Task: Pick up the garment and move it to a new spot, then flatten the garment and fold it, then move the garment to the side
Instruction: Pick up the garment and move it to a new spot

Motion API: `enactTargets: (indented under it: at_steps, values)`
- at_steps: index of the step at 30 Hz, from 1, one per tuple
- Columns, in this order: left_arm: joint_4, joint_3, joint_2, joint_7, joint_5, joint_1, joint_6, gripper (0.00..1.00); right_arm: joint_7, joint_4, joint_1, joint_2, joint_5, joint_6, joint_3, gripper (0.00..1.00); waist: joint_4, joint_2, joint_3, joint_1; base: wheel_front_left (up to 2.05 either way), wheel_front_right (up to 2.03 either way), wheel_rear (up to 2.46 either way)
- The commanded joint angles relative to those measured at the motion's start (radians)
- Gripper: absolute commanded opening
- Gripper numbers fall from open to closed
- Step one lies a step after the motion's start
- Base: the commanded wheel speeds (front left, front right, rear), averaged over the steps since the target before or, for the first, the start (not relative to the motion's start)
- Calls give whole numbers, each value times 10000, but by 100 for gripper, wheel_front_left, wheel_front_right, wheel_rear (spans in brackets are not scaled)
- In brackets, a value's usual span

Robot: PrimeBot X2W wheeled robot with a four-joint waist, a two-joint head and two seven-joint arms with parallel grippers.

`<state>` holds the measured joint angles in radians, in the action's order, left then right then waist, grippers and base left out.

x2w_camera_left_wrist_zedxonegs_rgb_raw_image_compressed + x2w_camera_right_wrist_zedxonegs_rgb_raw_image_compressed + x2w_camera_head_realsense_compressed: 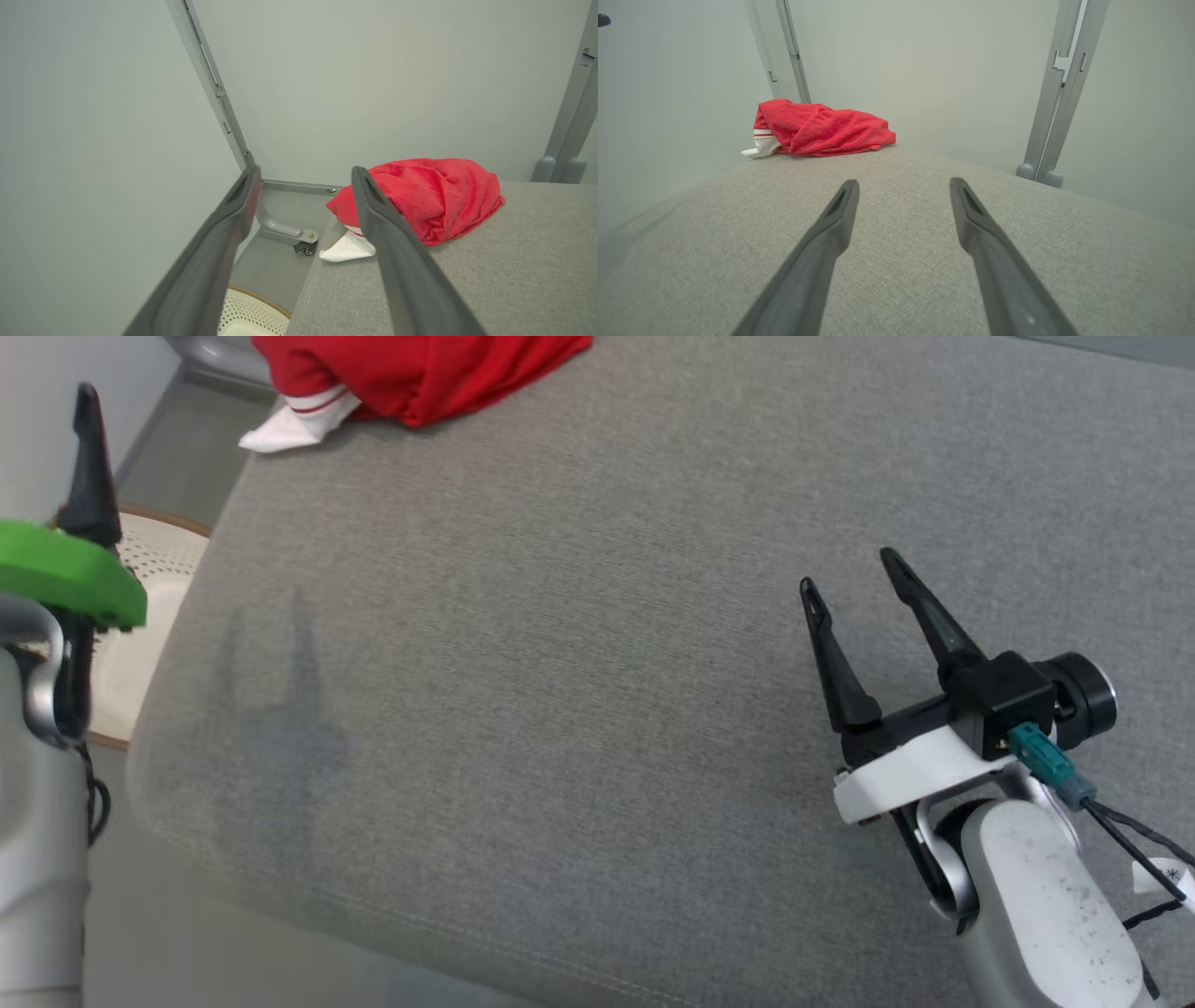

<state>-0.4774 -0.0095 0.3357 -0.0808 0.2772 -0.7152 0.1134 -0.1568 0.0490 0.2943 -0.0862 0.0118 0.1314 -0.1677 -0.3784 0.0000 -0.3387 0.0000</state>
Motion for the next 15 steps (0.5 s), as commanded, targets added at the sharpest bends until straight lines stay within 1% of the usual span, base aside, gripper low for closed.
enactTargets:
  at_steps: [1, 7, 8, 11, 15]
  values:
    - [-333, -27, 199, 93, 101, -586, 31, 100, 65, -207, 182, -122, -80, -14, 24, 100, 1264, 0, -1280, 0, 0, 0, 0]
    - [-1595, -195, 584, 806, 410, -2053, 105, 100, 329, -974, 314, -384, -242, -14, -56, 100, 2103, 0, -2174, 0, 0, 0, 0]
    - [-1787, -191, 718, 986, 535, -2263, 129, 100, 373, -1139, 340, -393, -255, -14, -76, 100, 2250, 0, -2357, 0, 0, 0, 0]
    - [-2177, -368, 1037, 1323, 807, -2730, 170, 100, 449, -1525, 331, -409, -320, -12, -51, 100, 2556, 0, -2786, 0, 0, 0, 0]
    - [-2439, -675, 1474, 1511, 1203, -3101, 175, 100, 501, -1882, 140, -397, -365, -14, -3, 100, 2790, 0, -3228, 0, 0, 0, 0]
